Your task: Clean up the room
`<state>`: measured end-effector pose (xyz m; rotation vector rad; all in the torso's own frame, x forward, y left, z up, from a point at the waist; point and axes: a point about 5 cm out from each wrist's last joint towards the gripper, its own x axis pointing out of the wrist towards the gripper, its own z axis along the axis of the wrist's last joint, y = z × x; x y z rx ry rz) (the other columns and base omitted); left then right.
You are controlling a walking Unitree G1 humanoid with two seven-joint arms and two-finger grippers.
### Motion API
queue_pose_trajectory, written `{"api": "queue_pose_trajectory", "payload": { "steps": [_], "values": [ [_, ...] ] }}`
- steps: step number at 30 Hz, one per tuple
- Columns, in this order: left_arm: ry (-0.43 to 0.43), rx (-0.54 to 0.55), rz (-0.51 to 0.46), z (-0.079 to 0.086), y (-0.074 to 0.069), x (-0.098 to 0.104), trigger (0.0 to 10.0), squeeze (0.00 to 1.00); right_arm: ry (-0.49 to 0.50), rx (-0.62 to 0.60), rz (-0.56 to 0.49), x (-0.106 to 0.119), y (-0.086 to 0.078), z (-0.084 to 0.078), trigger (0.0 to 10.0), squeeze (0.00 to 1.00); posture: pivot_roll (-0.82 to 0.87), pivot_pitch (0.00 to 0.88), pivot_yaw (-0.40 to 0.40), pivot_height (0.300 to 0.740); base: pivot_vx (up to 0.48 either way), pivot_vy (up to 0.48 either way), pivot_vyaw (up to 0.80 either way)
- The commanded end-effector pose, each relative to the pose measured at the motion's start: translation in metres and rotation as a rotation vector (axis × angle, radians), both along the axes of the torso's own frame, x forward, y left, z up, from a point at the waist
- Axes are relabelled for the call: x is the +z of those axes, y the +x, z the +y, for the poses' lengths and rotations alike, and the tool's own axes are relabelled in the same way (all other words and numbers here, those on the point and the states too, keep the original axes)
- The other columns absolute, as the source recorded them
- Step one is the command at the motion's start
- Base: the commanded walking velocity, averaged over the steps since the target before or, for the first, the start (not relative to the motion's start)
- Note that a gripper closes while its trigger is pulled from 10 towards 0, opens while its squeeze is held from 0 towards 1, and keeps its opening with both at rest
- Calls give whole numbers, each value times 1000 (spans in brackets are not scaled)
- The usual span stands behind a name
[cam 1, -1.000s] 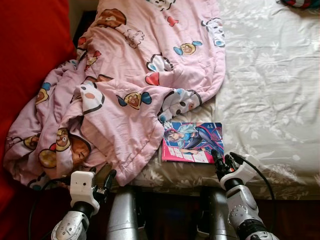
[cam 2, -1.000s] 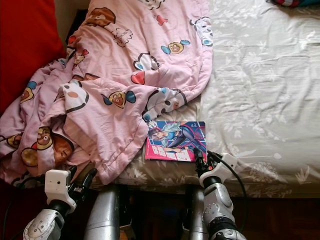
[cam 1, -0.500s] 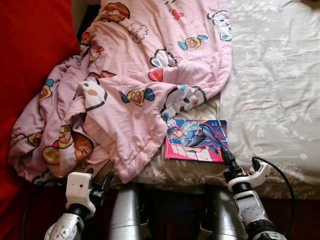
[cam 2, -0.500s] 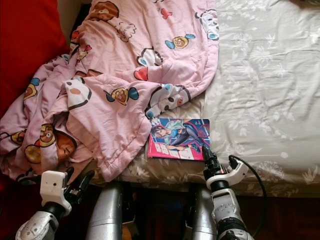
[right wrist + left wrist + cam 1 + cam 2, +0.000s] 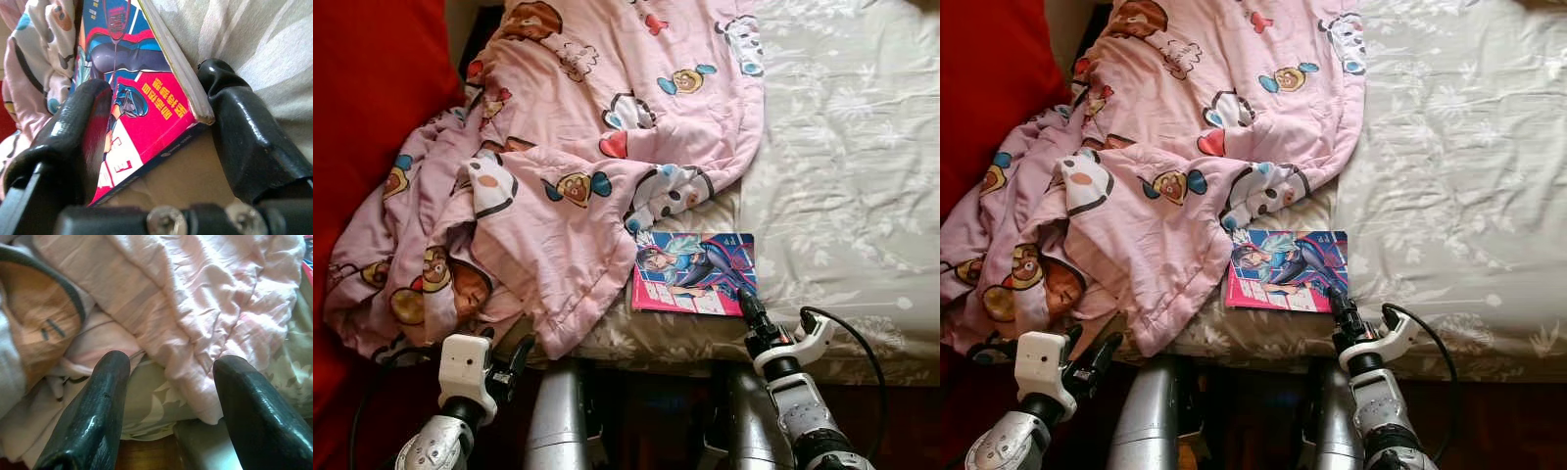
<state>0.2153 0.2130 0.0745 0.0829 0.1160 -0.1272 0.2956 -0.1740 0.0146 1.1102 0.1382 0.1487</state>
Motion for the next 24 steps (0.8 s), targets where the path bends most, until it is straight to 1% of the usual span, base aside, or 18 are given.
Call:
{"api": "queue_pose_trajectory", "payload": {
  "steps": [1, 5, 11, 14, 15, 16, 17, 18, 19, 24],
  "values": [
    [26, 2, 51, 4, -7, -7, 10000, 0, 73, 189, 150, -26, -22, 45, 10000, 0, 247, 391, 117, 584, 0, 0, 0],
    [27, 4, 49, 4, -8, -7, 10000, 0, 72, 198, 145, -25, -20, 48, 10000, 0, 251, 391, 117, 584, 0, 0, 0],
    [27, 5, 51, 4, -7, -7, 10000, 0, 79, 199, 124, -20, -15, 47, 10000, 0, 247, 384, 114, 584, 0, 0, 0],
    [27, 4, 51, 4, -6, -8, 10000, 0, 71, 206, 136, -21, -16, 48, 10000, 0, 249, 384, 113, 584, 0, 0, 0],
    [27, 4, 51, 4, -6, -8, 10000, 0, 75, 208, 136, -21, -16, 48, 9647, 0, 250, 384, 113, 584, 0, 0, 0],
    [28, 3, 51, 3, -6, -8, 10000, 0, 77, 210, 135, -21, -16, 49, 7922, 0, 250, 384, 113, 584, 0, 0, 0],
    [30, 1, 51, 3, -6, -8, 10000, 0, 79, 213, 134, -21, -16, 49, 3216, 0, 249, 384, 112, 584, 0, 0, 0],
    [30, 1, 51, 3, -6, -8, 10000, 0, 79, 213, 133, -21, -16, 49, 3216, 0, 248, 384, 112, 584, 0, 0, 0],
    [30, 2, 51, 3, -6, -8, 10000, 0, 82, 213, 130, -21, -16, 49, 0, 0, 247, 383, 111, 584, 0, 0, 0],
    [26, 3, 48, 0, -3, -9, 10000, 0, 74, 218, 124, -20, -15, 48, 0, 0, 240, 371, 101, 584, 0, 0, 0]
  ]
}}
